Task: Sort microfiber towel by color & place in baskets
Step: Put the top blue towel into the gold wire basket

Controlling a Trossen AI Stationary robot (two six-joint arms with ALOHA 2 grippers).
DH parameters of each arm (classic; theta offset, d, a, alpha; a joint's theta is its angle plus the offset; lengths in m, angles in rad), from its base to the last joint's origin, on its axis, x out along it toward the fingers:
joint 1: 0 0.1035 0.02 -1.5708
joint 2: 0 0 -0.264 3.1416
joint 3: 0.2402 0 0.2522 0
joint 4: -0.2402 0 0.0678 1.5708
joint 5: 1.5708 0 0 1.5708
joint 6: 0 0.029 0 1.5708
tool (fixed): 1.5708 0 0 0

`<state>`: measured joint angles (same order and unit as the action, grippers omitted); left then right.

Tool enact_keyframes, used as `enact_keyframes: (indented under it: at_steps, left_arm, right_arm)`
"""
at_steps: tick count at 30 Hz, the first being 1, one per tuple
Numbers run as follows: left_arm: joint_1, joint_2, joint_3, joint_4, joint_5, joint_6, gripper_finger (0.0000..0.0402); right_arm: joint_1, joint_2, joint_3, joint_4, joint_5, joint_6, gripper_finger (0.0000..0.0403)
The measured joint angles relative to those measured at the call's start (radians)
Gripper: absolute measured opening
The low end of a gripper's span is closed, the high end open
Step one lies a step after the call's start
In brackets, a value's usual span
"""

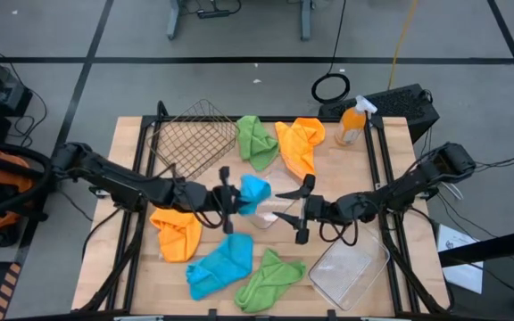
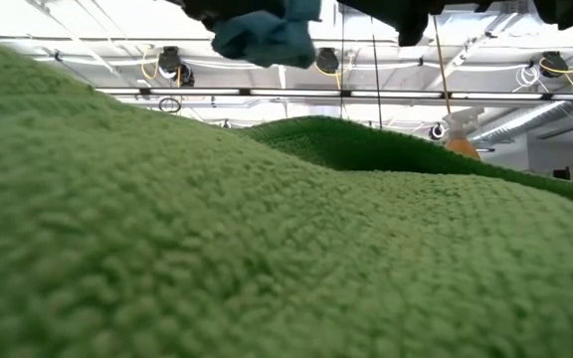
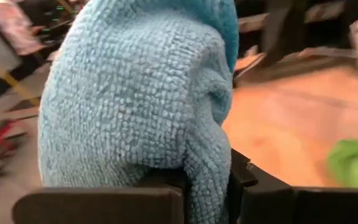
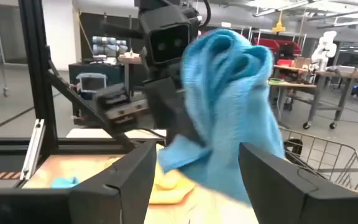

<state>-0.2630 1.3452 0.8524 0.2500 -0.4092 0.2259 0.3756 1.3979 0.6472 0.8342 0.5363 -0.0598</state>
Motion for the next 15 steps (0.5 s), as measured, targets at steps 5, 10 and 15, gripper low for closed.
enact_keyframes:
  at_steps: [5,10,15]
  left_arm:
    - [0.018,-0.068,0.000,-0.058,-0.136,0.052,0.0046]
    - [0.071,-0.156,0.000,-0.114,-0.146,0.063,0.0046]
    - [0.172,-0.242,0.000,-0.105,-0.149,0.146,0.0046]
  right_arm:
    - [-0.005,-0.001,0.000,0.008,0.002,-0.058,0.0217]
    - [-0.020,-0.049,0.000,0.053,0.092,-0.214,0.0208]
    - [-0.025,-0.124,0.000,0.142,0.198,-0.320,0.0200]
